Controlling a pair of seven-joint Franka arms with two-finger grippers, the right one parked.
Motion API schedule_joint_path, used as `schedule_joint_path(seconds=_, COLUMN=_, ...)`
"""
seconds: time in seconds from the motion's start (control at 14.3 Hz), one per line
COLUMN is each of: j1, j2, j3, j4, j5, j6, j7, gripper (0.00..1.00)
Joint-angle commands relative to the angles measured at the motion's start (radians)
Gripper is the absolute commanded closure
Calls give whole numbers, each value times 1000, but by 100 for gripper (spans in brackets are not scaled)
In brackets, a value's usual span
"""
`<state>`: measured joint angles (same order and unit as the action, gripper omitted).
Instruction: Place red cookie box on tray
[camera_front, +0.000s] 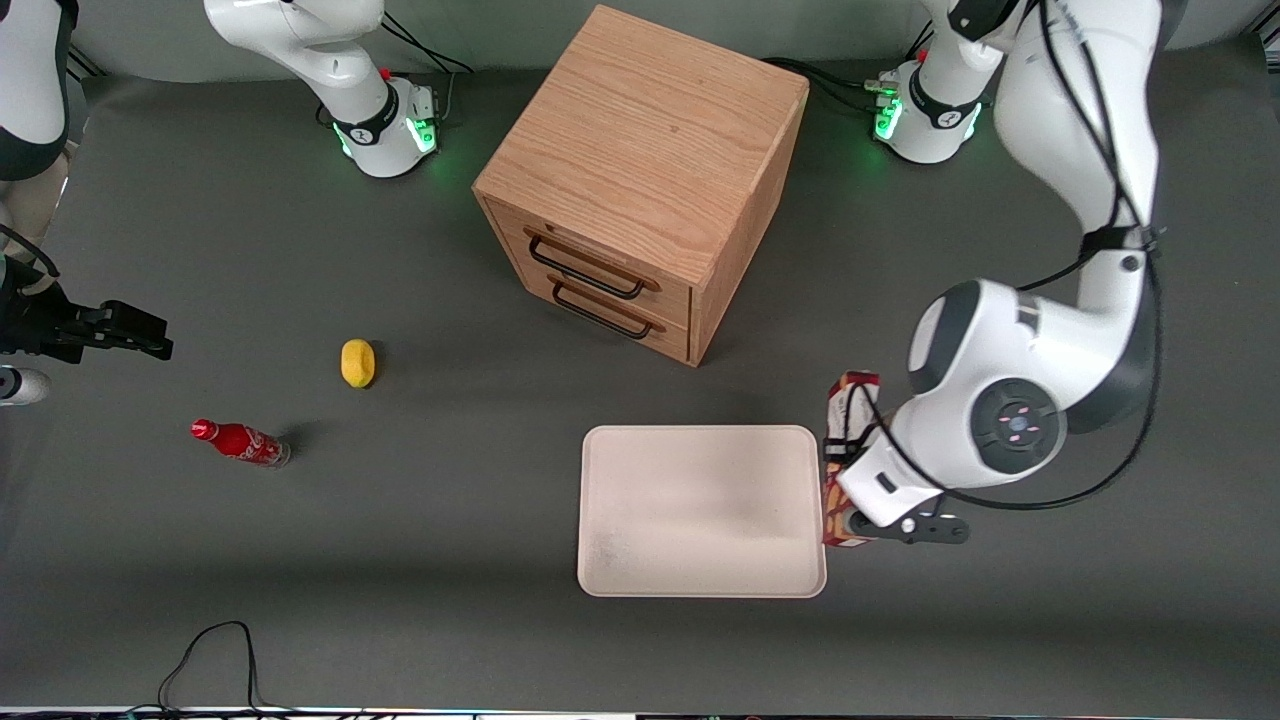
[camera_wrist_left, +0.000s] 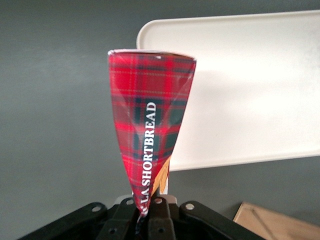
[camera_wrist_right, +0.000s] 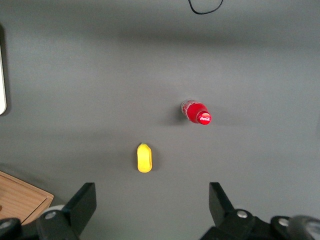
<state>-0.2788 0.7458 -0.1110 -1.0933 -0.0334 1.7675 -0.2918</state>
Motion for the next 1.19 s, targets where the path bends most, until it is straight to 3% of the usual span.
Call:
schedule_joint_path(seconds=0.0, j1=-25, j2=10, j3=16, j4=-66, j5=1, j6=113, j7=-38, gripper=100)
schedule_joint_path(seconds=0.28, j1=-31, j2=53, j3=17, j4=-129, j5=21, j6=242, j7=-67, gripper=100)
schedule_joint_path(seconds=0.84, j1=-34, j2=109, j3=21, j4=-177, j5=10, j6=337, j7=-95, gripper=100)
schedule_joint_path(seconds=0.91, j1=-34, j2=109, j3=22, j4=-177, j5=12, j6=337, j7=-95, gripper=59)
schedule_joint_path(seconds=0.98, j1=-34, j2=104, j3=22, j4=-183, j5=20, j6=339, j7=-92, gripper=1)
schedule_joint_path(seconds=1.12, j1=-34, j2=99, j3=22, j4=-183, j5=20, j6=337, j7=-92, gripper=0)
